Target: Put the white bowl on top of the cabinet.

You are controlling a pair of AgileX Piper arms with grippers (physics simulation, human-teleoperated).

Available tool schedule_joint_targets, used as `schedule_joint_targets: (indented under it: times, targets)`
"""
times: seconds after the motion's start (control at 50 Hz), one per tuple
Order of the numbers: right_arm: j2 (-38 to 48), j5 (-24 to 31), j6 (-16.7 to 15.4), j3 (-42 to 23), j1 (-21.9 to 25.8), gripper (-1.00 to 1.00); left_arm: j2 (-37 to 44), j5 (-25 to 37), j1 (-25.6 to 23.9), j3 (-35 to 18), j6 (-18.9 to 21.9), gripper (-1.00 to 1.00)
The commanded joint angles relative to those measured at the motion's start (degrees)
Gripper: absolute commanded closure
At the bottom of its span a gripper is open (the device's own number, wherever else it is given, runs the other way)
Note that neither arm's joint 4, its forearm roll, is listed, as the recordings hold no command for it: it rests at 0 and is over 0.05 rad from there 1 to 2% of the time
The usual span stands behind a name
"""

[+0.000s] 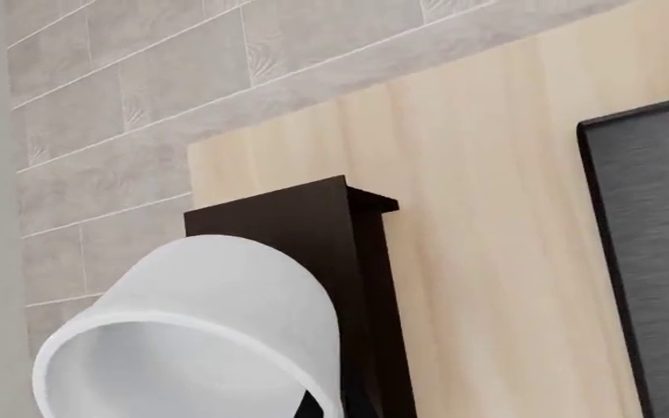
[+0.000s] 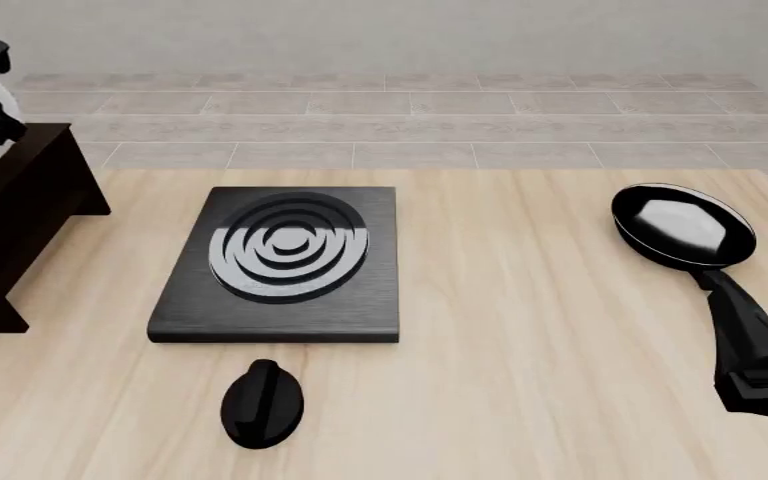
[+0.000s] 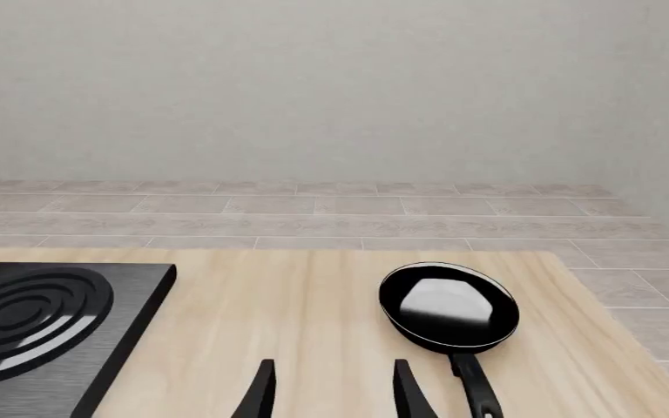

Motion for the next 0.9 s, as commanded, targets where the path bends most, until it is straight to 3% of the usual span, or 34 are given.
schedule_joint_targets:
  times: [0.02,0.42,0.44,0.46,0.54,0.56,0.9]
  targets:
    - [0.0,0.0,0.0,0.0,0.0,-1.0,2.2,-2.3,1.5,4.6,-0.9,1.0]
    - [0.0,0.0,0.0,0.0,0.0,-1.0,2.0,1.8,1.4,1.2,-2.2,1.0]
    - [0.0,0.0,0.0,0.0,0.0,-1.0,2.0,2.1,1.4,0.9,-2.1,-1.0]
    - [0.0,0.0,0.0,0.0,0.0,-1.0,2.0,2.5,1.4,0.5,-2.0,1.0]
    - [0.0,0.0,0.0,0.0,0.0,-1.0,2.4,3.2,1.5,-0.7,-1.7,1.0]
    - [0.0,0.0,0.0,0.0,0.0,-1.0,2.5,3.6,1.4,-1.3,-1.5,-1.0]
    - [0.0,0.0,0.0,0.0,0.0,-1.0,3.4,7.3,0.5,-7.4,-0.4,-1.0]
